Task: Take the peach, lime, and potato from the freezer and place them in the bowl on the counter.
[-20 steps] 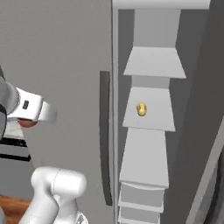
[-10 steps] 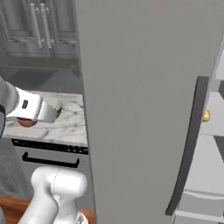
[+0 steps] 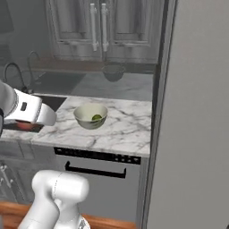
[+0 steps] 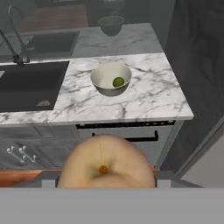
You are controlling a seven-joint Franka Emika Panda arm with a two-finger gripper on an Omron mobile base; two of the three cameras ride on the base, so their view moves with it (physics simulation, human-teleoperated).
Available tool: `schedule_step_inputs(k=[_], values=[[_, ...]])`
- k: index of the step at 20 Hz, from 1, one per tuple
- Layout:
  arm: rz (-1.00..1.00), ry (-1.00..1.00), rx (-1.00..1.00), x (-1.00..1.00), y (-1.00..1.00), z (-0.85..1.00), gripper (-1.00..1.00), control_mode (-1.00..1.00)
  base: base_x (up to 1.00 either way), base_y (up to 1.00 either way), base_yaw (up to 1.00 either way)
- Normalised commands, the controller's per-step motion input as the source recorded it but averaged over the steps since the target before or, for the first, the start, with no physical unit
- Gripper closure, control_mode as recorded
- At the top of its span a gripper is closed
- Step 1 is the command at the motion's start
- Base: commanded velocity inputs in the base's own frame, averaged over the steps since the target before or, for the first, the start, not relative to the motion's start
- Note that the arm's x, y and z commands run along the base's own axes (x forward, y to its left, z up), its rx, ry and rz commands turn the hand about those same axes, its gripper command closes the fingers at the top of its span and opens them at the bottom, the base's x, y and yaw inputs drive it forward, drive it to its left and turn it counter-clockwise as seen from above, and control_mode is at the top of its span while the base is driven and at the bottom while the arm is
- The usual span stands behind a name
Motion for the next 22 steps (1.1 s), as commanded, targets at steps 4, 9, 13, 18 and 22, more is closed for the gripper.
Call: schedule_step_inputs(k=[4,9,13,18,22], values=[[0.0,0.0,0.0,0.0,0.0,0.0,1.0,1.0,0.28,0.24,0.0],[0.0,0.0,0.0,0.0,0.0,0.0,1.0,1.0,0.5,0.37,0.0],[0.0,0.0,0.0,0.0,0.0,0.0,1.0,1.0,0.54,0.26,0.0],[0.0,0.0,0.0,0.0,0.0,0.0,1.0,1.0,0.52,0.22,0.0],[0.0,0.0,0.0,0.0,0.0,0.0,1.0,1.0,0.39,0.0,0.0]])
